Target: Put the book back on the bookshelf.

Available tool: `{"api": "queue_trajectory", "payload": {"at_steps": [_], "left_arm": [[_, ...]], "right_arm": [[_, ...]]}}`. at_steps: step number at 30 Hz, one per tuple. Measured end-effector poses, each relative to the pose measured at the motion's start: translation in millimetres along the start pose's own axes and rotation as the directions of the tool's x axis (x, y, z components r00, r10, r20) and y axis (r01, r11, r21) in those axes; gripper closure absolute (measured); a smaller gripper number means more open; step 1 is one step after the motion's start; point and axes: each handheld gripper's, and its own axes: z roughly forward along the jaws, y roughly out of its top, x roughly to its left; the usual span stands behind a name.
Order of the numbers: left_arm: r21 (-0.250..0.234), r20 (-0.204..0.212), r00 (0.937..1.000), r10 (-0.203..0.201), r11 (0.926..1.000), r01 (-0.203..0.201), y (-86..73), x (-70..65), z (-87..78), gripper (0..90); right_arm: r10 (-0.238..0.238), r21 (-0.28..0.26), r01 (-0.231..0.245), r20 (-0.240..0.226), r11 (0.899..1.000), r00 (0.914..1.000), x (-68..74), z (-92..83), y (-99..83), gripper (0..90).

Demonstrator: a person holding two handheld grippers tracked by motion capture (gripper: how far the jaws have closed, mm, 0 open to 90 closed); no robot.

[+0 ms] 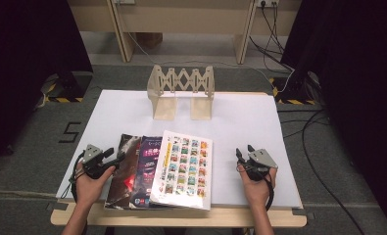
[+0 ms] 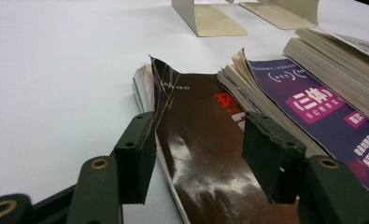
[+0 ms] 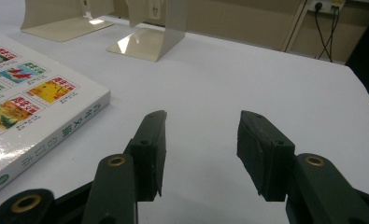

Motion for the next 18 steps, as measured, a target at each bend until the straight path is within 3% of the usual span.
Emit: {"api": "queue_trajectory", "payload": {"at_steps": [8,14,17,18], "left_arm": [[-0.022,-0.006,0.9999,0.010,0.9997,-0.011,-0.9,-1.3,-2.0,44.0],[0.005,0.011,0.9999,-0.011,0.9999,0.011,0.7,1.7,0.3,43.4],[0.020,0.036,0.9993,-0.013,0.9997,0.012,2.0,-0.3,-0.9,42.7],[0.020,0.044,0.9990,-0.010,0.9998,0.010,3.1,-2.3,-2.4,42.3]], "right_arm": [[-0.021,0.037,0.021,0.003,0.999,0.9998,2.0,3.2,1.6,51.9],[-0.039,0.057,0.039,-0.002,0.998,0.9992,4.9,4.3,2.9,51.5],[0.039,0.105,-0.030,-0.083,0.994,0.9958,8.8,3.3,5.8,49.9],[0.033,0.138,-0.018,-0.104,0.990,0.9940,14.8,2.8,8.8,49.8]]}}
